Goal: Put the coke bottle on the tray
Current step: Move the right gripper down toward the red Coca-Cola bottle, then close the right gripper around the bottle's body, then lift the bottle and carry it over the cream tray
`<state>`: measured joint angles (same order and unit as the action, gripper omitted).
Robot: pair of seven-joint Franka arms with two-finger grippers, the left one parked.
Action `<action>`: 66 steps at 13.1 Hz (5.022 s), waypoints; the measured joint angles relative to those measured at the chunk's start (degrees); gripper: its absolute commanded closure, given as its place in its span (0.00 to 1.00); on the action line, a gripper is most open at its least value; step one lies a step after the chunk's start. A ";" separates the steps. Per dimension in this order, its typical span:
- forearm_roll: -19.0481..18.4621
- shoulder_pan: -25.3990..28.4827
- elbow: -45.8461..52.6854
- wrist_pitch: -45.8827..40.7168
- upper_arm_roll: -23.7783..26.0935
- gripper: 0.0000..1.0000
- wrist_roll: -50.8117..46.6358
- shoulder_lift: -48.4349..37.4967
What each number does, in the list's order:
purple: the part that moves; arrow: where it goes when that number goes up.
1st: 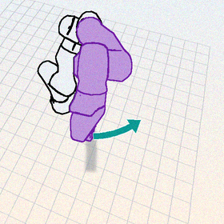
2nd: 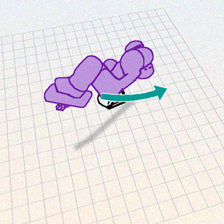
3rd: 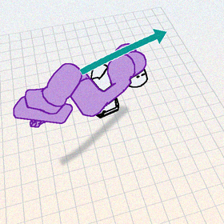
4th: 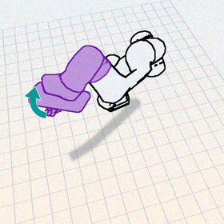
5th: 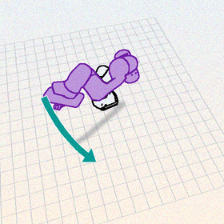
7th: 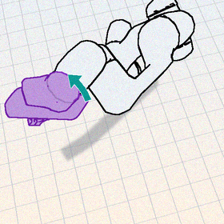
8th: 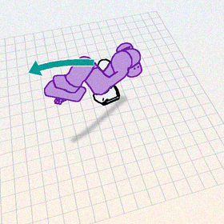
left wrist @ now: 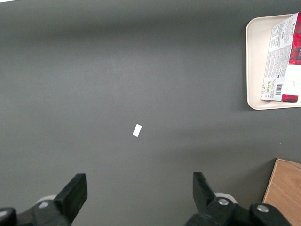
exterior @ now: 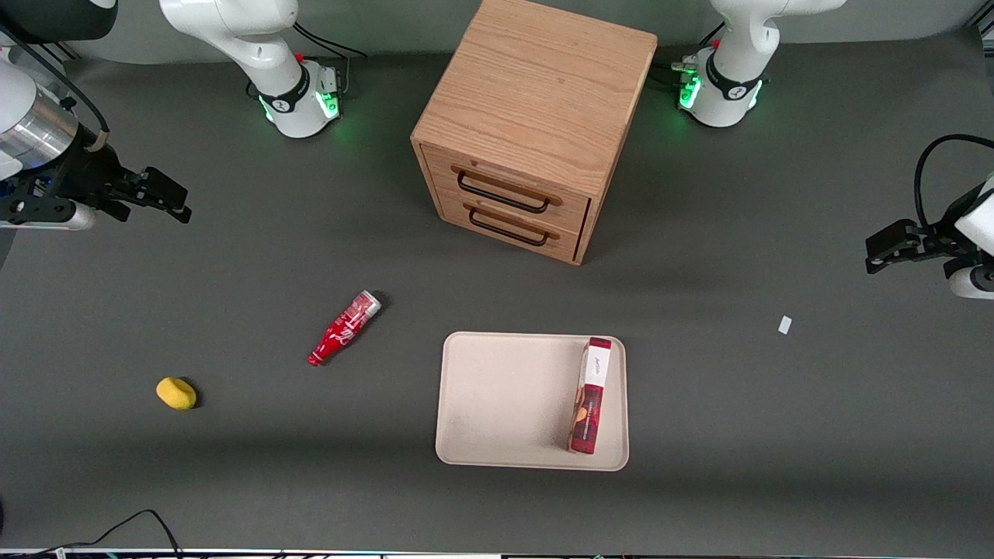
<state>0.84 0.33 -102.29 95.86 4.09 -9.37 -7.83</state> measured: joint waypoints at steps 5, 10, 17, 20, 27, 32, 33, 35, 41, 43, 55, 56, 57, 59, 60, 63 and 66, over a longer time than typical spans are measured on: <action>-0.08 0.05 0.23 -0.10 0.06 0.00 -1.27 1.44; 0.01 0.79 0.02 3.68 2.68 0.00 -7.78 7.56; -0.62 6.49 -2.72 23.91 7.87 0.00 -42.18 28.13; -2.19 6.66 -4.15 27.91 7.67 0.00 -48.91 33.47; -3.71 5.41 -11.54 42.59 6.63 0.02 -51.29 37.86; -3.73 5.41 -11.81 44.68 6.65 0.84 -51.32 39.10; -3.73 5.41 -11.80 44.74 6.66 1.00 -51.33 39.10; -3.76 5.41 -11.78 44.76 6.66 1.00 -51.35 39.05; -4.03 5.41 -11.31 44.83 6.66 1.00 -51.35 38.97; -5.65 5.43 -8.90 42.66 6.74 1.00 -51.34 38.48; -9.54 14.62 32.50 17.59 8.30 1.00 -32.73 43.38; -9.54 16.38 36.02 18.18 8.33 1.00 -31.76 46.39; -9.54 18.06 38.65 20.33 8.34 1.00 -30.49 49.47; -9.54 20.70 41.10 26.58 8.31 1.00 -27.58 55.39; -9.54 21.34 41.63 29.06 8.30 1.00 -26.35 58.17; -9.55 22.06 42.79 33.45 8.27 1.00 -24.43 65.70; -9.55 22.26 43.88 33.67 8.27 0.98 -24.20 68.67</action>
<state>-8.70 22.59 -58.42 129.53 12.36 -33.56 60.84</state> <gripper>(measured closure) 0.458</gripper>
